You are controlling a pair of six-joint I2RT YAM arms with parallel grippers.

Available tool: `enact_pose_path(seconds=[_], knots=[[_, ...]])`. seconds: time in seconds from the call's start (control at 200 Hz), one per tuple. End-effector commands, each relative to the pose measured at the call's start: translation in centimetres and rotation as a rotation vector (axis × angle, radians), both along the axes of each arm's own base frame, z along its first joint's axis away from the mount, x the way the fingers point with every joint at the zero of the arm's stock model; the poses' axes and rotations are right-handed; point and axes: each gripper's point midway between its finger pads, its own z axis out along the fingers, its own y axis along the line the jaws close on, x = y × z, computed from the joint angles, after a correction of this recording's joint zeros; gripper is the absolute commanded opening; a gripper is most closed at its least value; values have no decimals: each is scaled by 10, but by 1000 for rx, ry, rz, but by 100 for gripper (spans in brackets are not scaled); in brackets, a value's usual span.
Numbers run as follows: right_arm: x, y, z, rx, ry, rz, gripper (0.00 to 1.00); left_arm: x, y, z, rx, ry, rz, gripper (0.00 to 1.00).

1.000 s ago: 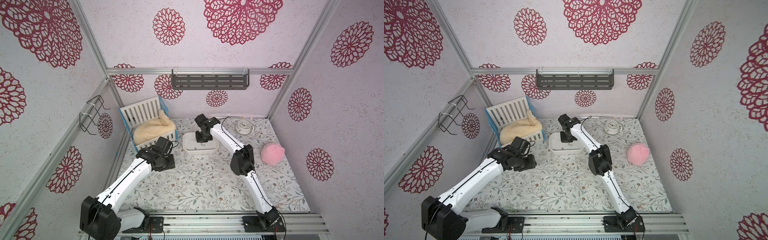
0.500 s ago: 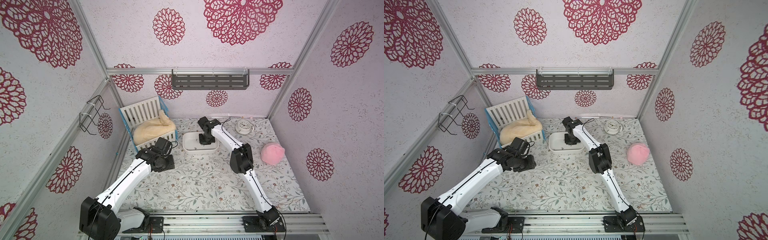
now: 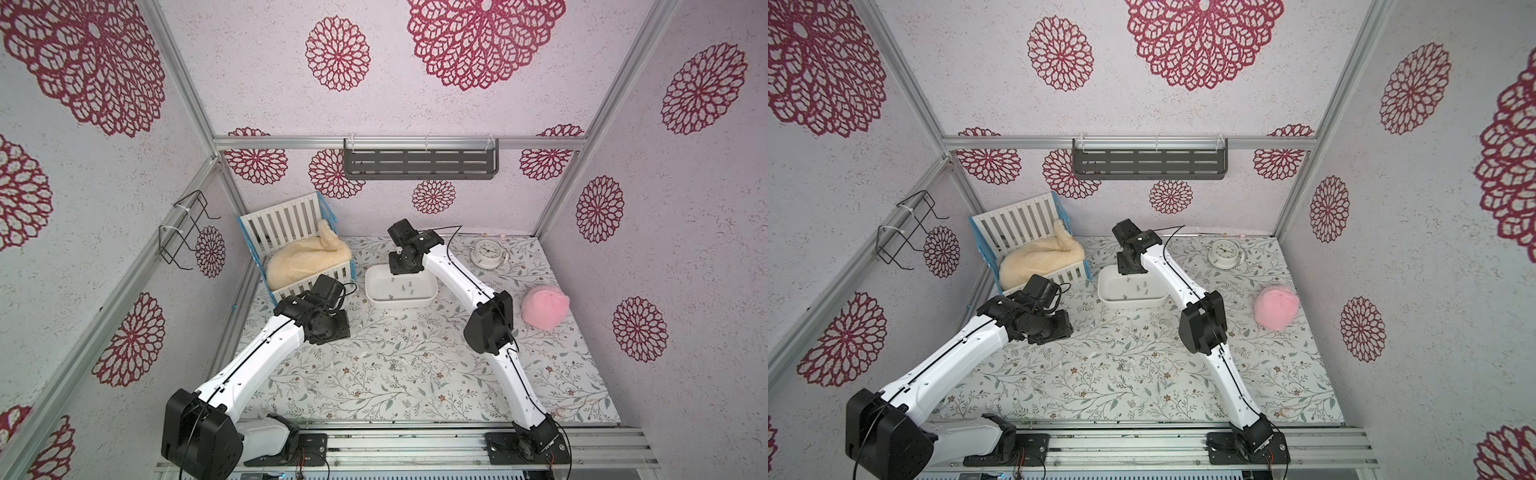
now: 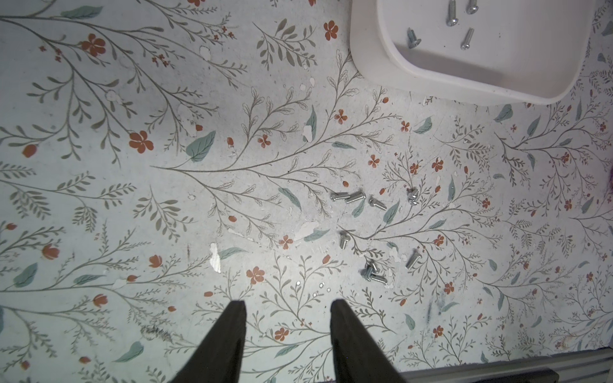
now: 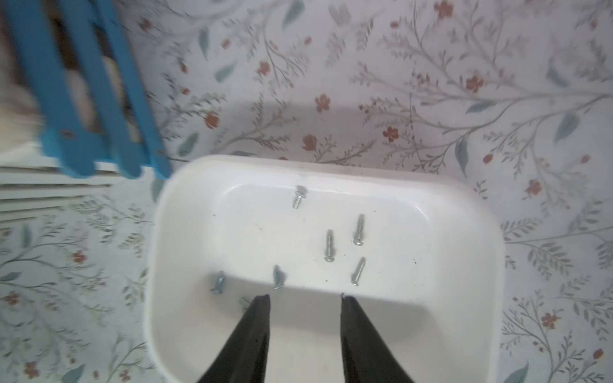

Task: Put the screws on the desktop into the storage box
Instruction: Place the screw in the storage box, then pick up the screw from the center of the board.

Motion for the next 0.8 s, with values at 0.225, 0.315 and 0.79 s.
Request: enact_pose_path(seconds=[0.225,0.315,0.79], knots=[[-43,-23,73,32,-167,-70,40,0,-11,-21,-1,54,-18,47],[-56,-34,70,105,-169,-87,40,1,-16,-26,-6,65,-23,47],[-115,-90,18,156,-76,-149,40,12,-56,-53,-7,114,-100,45]])
